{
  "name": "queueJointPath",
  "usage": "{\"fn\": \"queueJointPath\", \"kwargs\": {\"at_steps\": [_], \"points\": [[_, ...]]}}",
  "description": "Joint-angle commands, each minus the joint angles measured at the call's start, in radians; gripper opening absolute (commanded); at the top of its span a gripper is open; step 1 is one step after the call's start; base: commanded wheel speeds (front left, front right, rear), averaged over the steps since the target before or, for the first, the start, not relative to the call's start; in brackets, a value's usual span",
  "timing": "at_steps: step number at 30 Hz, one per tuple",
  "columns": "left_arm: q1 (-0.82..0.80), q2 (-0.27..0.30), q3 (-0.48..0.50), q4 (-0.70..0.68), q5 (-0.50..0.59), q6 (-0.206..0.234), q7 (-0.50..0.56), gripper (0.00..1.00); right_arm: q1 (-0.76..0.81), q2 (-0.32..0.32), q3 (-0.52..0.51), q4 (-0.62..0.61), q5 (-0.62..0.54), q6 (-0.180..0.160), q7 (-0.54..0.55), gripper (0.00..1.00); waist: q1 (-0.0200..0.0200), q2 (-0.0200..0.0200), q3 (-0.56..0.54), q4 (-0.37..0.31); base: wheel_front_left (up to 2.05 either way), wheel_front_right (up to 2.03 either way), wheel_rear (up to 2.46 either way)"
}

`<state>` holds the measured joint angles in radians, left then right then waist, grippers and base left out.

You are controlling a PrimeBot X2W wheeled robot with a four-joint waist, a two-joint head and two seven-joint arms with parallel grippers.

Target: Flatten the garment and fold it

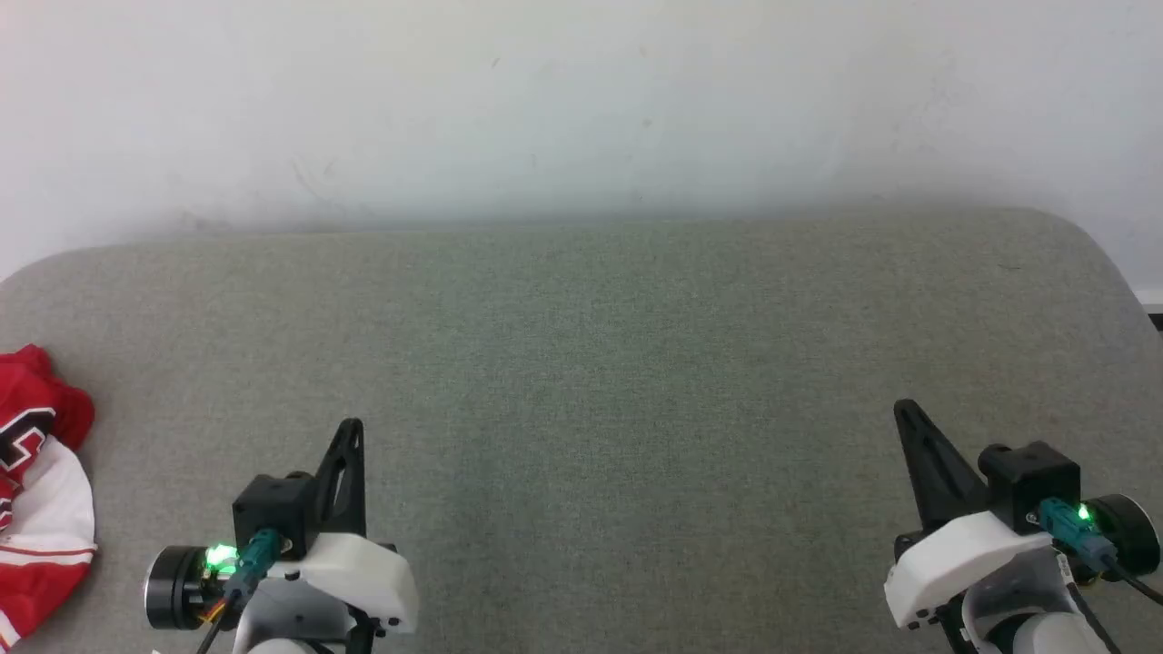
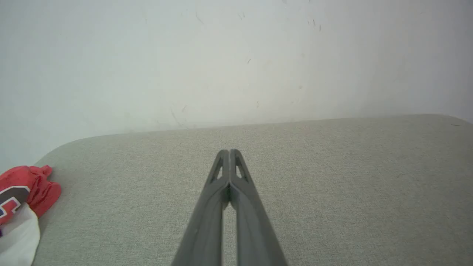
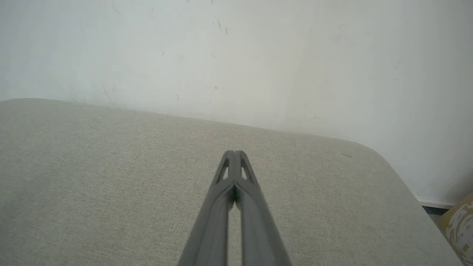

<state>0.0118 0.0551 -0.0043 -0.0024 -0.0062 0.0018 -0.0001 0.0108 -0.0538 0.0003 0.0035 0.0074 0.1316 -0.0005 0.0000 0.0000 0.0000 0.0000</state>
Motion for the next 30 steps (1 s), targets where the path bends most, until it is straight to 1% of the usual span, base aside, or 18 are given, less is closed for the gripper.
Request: {"fn": "queueJointPath", "kwargs": {"at_steps": [1, 30], "points": [[-0.012, -0.005, 0.004, 0.002, 0.006, -0.002, 0.0, 0.0, -0.011, 0.004, 0.0, -0.004, -0.007, -0.001, 0.0, 0.0, 0.0, 0.0, 0.0, 0.0, 0.0, 0.0, 0.0], [-0.012, -0.005, 0.004, 0.002, 0.006, -0.002, 0.0, 0.0, -0.011, 0.004, 0.0, -0.004, -0.007, -0.001, 0.0, 0.0, 0.0, 0.0, 0.0, 0.0, 0.0, 0.0, 0.0]]}}
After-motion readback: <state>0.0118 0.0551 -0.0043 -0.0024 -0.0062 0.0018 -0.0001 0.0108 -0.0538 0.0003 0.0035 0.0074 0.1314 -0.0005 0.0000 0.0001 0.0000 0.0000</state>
